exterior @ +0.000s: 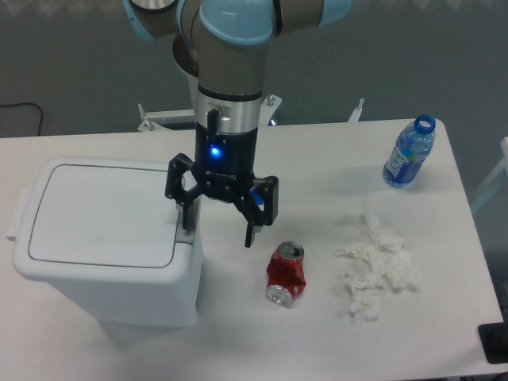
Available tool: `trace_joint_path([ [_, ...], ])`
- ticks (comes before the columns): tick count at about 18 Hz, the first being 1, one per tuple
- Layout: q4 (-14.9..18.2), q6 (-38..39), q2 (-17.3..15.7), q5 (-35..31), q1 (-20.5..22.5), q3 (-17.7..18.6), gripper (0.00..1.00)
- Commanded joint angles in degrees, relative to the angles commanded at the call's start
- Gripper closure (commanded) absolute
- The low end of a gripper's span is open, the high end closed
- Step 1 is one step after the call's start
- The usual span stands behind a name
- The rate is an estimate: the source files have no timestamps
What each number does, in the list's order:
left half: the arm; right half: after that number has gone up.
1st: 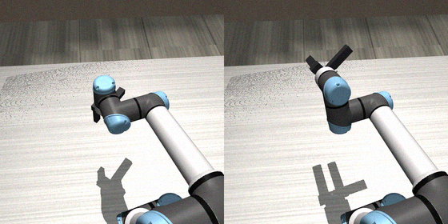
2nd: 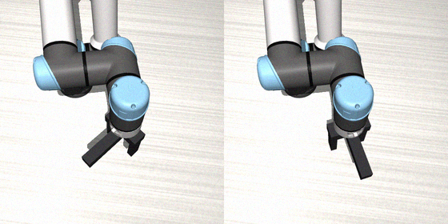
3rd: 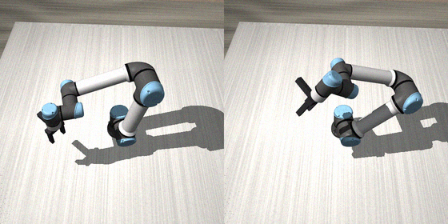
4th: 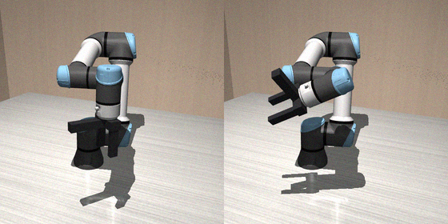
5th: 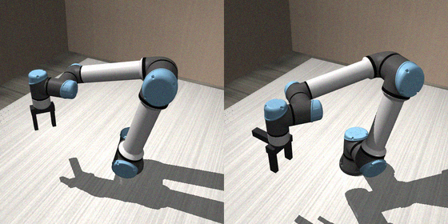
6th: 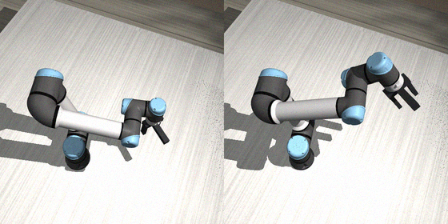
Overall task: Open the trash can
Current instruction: 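Lower the gripper finger against the lid's edge and press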
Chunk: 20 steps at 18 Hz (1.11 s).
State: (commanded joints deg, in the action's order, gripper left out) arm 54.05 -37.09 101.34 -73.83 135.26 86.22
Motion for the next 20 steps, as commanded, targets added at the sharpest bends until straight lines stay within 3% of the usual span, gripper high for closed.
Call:
trace_joint_path([
  [20,-0.09,-1.58,0.18,-0.09,0.09,0.53,0.00],
])
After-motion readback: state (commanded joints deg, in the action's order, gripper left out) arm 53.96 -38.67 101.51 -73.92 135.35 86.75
